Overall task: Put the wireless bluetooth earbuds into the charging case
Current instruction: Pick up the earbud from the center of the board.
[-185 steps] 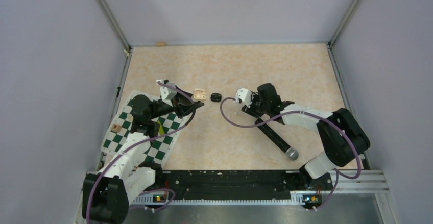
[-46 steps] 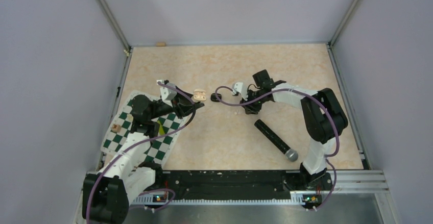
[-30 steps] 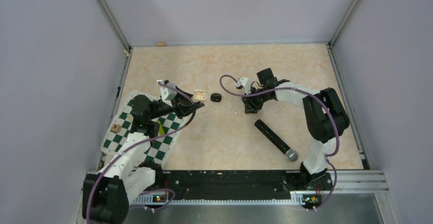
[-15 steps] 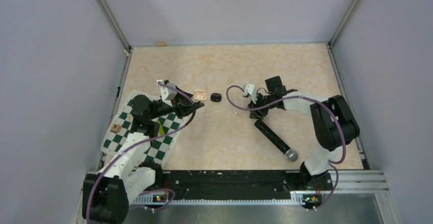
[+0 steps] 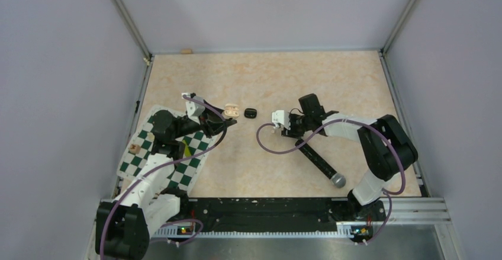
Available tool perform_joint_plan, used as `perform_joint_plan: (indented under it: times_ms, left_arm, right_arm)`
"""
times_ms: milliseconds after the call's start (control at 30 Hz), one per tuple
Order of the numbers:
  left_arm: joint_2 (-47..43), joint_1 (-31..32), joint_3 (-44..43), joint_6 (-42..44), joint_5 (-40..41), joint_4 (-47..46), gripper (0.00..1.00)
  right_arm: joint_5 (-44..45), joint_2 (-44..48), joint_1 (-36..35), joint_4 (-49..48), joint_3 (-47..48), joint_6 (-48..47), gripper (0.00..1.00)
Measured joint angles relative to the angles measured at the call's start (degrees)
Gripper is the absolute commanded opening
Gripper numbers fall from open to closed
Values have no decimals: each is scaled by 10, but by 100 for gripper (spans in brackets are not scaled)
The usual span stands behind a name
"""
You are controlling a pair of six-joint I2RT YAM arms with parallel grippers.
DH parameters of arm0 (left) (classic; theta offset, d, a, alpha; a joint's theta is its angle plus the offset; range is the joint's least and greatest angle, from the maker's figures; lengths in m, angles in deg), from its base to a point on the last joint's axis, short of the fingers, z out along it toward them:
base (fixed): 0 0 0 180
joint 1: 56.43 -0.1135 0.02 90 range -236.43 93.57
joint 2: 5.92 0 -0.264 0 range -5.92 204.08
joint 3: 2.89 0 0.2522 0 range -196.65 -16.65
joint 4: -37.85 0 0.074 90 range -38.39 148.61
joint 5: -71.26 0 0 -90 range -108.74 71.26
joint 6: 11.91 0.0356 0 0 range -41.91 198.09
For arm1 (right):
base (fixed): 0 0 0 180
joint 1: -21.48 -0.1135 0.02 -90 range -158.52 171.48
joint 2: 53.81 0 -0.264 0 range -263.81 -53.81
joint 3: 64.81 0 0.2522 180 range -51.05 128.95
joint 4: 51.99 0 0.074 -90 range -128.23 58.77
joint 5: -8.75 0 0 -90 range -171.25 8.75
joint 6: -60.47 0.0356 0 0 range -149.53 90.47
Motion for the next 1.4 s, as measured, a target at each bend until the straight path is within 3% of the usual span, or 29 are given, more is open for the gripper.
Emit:
perform_joint_plan:
  times_ms: [633, 767, 900, 1200, 1400]
  left_arm:
    - [0, 0, 0, 0, 0, 0, 0]
    - [0, 0, 0, 0, 0, 0, 0]
    - [0, 0, 0, 0, 0, 0, 0]
    - [0, 0, 0, 2, 0, 0, 0]
    - [0, 2, -3, 30, -6, 24, 0]
  right_arm:
    - [23, -24, -7, -21, 20, -44, 40]
    - [23, -27, -9, -13, 24, -54, 21]
    - [20, -34, -10, 3, 35, -62, 10]
    - [-12, -29, -10, 73, 65, -26, 9]
    - [-114, 35, 6, 165, 138, 48, 9]
